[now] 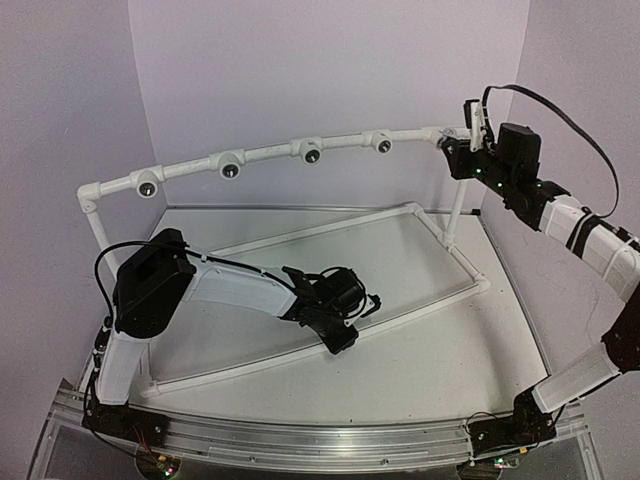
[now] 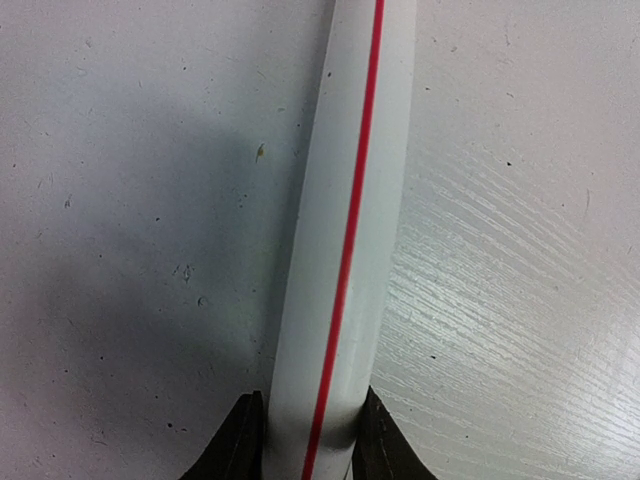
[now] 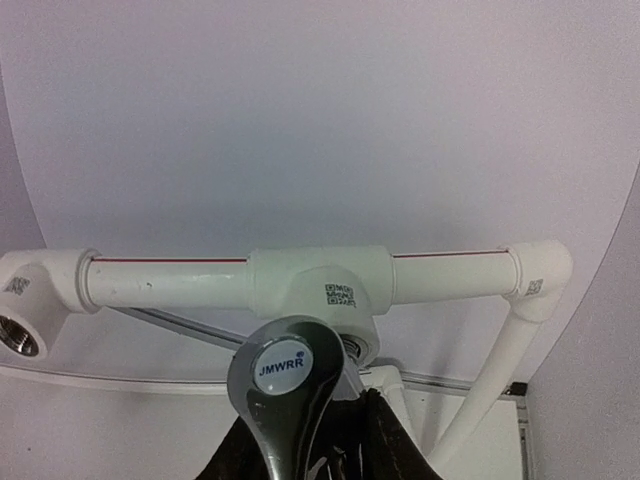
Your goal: Install the water faucets
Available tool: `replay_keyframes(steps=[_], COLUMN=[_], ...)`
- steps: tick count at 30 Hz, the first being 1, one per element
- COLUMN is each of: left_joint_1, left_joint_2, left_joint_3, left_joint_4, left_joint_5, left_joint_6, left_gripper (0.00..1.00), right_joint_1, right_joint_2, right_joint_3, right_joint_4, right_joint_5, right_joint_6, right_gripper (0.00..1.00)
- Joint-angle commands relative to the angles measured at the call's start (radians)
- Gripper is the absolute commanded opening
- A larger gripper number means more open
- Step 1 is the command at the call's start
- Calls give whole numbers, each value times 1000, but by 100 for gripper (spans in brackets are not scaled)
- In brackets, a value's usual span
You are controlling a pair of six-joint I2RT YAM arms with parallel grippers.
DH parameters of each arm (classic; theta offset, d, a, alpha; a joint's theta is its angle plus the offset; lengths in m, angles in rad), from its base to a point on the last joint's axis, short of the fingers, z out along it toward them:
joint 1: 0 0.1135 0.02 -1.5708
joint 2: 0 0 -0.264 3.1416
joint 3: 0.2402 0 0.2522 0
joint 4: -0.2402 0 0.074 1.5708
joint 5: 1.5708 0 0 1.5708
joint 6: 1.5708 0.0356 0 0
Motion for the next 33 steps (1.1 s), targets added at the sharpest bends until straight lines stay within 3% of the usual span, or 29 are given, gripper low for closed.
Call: replay_keyframes(steps=[1,11,33], left_joint_1=[-16,-16,-16], left_joint_2=[56,58,54], left_joint_3=[-63,-67,-68], left_joint_4=[-198,-199,-199], left_joint_5=[54,53,54], left_joint_6=[-89,-91,-94], left_gripper=[0,0,0], right_joint_1=[1,0,-22], right_joint_2=[6,-3,39], right_joint_3=[-35,-112,-110], right_joint_4=[119,157,194], right_joint_5=[15,123,-51], right_joint_6=[380,846,1670], right_gripper=[0,0,0])
